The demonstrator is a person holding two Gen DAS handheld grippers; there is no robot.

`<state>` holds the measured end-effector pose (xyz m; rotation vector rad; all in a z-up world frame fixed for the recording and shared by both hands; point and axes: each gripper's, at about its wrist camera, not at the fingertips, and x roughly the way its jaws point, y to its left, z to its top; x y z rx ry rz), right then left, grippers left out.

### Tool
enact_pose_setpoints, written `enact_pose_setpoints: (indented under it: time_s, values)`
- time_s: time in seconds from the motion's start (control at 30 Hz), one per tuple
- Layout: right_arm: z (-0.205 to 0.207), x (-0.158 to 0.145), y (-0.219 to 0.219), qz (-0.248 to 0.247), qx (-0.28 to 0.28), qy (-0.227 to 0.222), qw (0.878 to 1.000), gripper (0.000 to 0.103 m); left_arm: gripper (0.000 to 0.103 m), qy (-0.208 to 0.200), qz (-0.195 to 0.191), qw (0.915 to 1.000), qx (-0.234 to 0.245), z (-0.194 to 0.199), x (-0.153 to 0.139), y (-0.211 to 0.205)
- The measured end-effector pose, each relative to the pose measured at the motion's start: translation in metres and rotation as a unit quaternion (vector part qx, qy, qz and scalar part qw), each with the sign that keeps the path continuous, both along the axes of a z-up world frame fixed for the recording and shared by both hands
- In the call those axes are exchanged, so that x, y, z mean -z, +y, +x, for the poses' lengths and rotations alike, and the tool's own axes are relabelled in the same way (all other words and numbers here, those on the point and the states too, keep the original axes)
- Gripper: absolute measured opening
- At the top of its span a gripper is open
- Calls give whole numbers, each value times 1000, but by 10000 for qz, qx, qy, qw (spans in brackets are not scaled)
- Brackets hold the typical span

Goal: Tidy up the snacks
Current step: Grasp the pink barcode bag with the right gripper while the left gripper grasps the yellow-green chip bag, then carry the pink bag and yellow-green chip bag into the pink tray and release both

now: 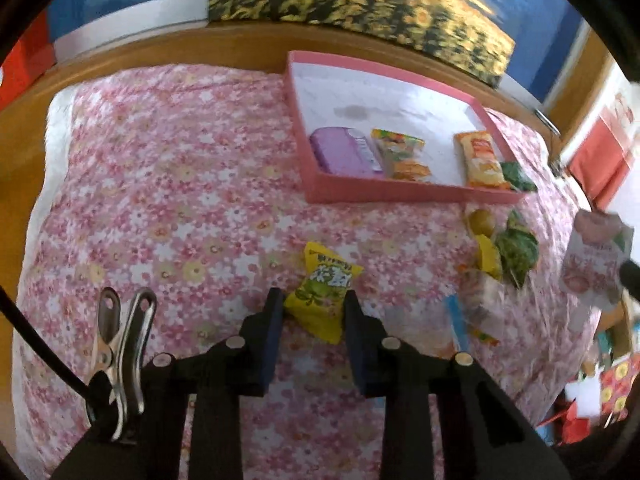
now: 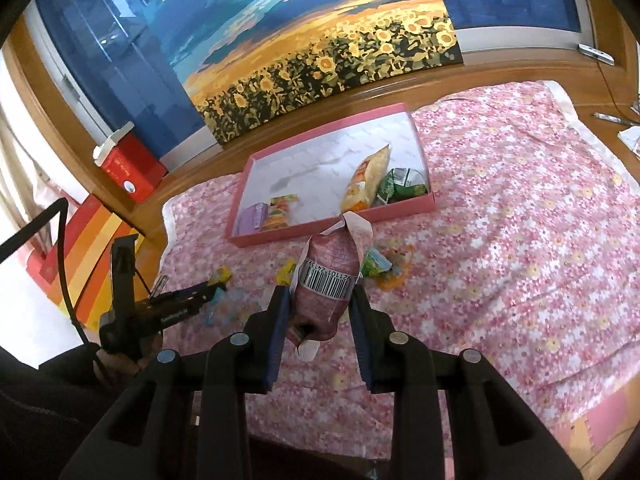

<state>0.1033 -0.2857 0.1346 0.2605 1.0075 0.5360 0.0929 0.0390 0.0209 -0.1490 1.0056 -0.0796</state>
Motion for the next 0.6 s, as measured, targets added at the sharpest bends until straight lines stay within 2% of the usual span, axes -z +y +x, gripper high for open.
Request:
enact_pose_setpoints:
  time_s: [0.1,0.17,0.4,0.6]
  values:
    - [-2,-1,4,-21,-29,-7,10000,31,29,-127,180,9995,227,-8,-5,-10]
    - [-3,-1,9,-23,-105,1,9999,31,29,-235,229,9993,201,-18,-13,-12]
    - [-7,5,27,82,-462,112,9988,31,29,-413,-166,9989,-136,-64,-34,-3]
    - [-11,2,34,126,-700,21,9975,31,29,-529,-127,9983,-220,-84,-47,-4]
